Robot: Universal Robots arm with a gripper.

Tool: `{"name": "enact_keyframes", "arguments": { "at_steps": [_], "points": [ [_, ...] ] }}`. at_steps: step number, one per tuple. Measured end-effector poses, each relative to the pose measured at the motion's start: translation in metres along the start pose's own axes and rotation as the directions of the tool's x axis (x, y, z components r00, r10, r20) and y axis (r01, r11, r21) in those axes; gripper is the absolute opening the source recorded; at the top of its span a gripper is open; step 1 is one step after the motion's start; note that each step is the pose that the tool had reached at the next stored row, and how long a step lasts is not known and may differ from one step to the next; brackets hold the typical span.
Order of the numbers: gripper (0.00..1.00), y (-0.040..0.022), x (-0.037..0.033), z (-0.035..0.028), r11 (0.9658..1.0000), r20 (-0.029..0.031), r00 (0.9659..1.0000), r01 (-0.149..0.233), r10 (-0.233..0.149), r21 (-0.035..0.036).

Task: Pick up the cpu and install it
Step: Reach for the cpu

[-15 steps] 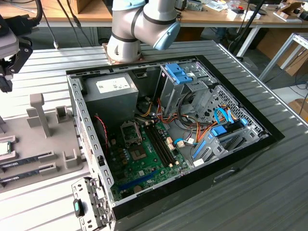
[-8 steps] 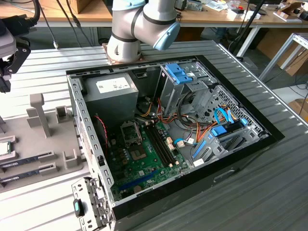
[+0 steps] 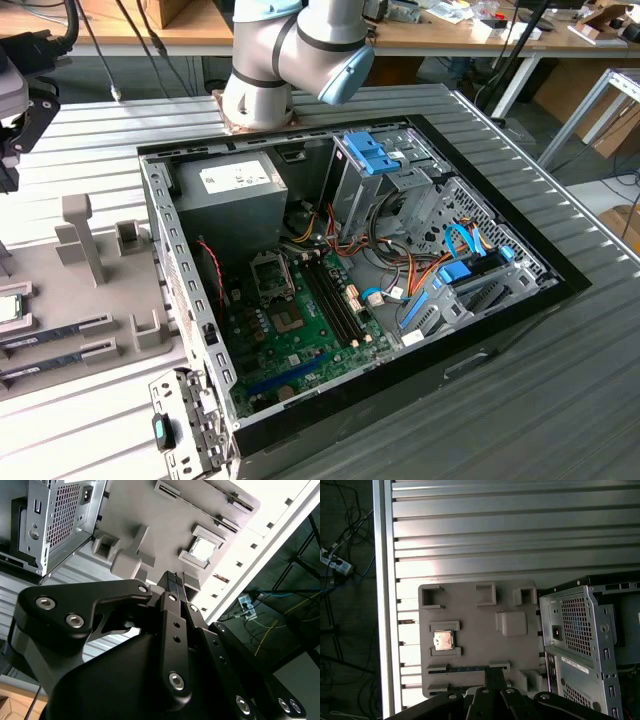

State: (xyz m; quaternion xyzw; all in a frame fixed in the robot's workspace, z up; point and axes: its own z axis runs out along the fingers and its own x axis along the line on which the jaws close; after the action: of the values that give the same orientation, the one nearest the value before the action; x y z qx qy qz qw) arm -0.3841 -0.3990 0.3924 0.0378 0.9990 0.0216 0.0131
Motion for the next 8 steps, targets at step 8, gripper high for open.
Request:
{"name": "enact_keyframes", "arguments": {
  "at_steps": [8],
  "points": [
    [0.11,-0.0001,0.0019,0.0000,1.0000,0.0000,1.0000,0.000,0.000,0.0000]
  ]
}}
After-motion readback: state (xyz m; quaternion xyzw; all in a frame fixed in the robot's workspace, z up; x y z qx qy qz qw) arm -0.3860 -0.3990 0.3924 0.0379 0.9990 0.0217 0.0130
